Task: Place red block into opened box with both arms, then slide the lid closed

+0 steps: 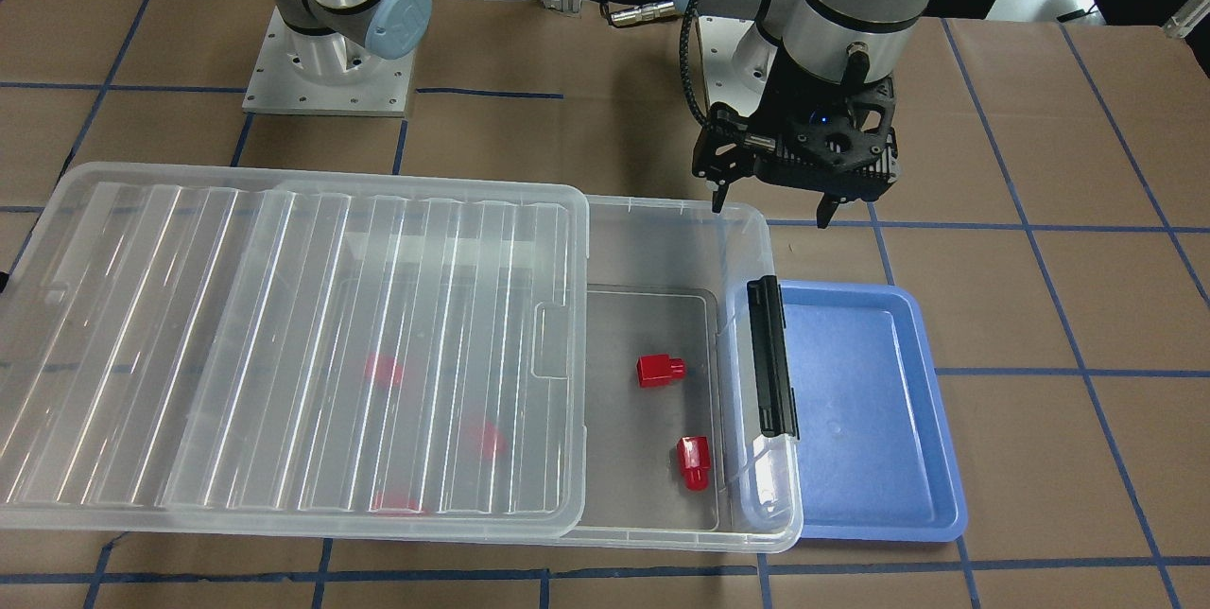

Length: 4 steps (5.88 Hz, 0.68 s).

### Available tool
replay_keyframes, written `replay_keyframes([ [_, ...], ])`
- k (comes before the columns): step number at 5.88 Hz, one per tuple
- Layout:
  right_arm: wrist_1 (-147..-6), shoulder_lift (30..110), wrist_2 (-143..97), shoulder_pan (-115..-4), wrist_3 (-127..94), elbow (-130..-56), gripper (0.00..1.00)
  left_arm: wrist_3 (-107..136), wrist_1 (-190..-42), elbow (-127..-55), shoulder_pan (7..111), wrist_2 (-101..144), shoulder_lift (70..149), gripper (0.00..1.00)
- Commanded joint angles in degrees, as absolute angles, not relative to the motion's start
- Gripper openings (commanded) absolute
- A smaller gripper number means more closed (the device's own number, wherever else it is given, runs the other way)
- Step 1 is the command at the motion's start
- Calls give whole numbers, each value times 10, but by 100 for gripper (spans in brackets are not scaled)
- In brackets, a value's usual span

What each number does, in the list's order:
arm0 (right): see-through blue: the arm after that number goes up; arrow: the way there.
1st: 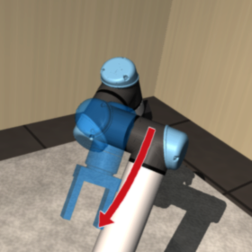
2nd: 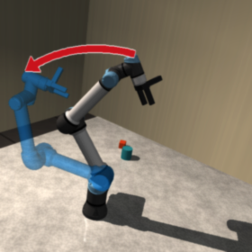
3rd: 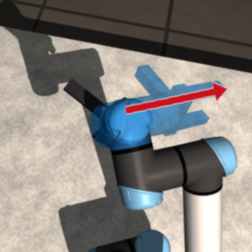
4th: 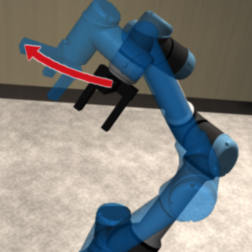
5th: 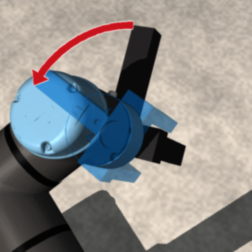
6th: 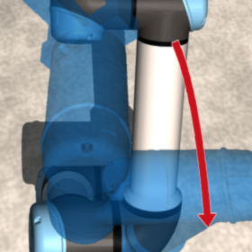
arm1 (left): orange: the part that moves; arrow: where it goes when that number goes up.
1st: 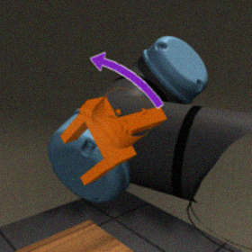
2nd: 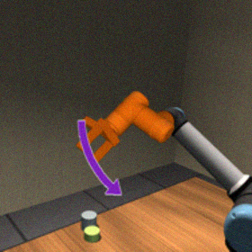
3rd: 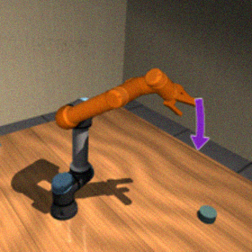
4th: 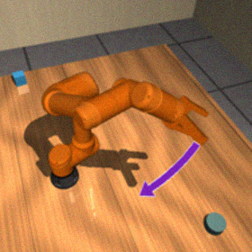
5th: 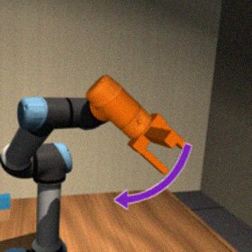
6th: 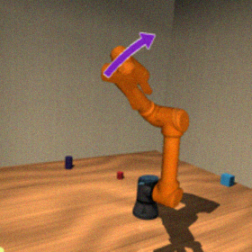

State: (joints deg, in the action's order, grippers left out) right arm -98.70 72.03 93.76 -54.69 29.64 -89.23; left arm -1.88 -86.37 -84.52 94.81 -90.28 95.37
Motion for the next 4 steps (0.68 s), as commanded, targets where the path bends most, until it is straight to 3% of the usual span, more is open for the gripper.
replay_keyframes([
  [1,-983,736,917,-549,296,-910,100,-4,-879,-855,923,-898,926,98],
  [4,-984,744,917,-582,296,-922,100,-19,-892,-860,914,-903,911,98],
])
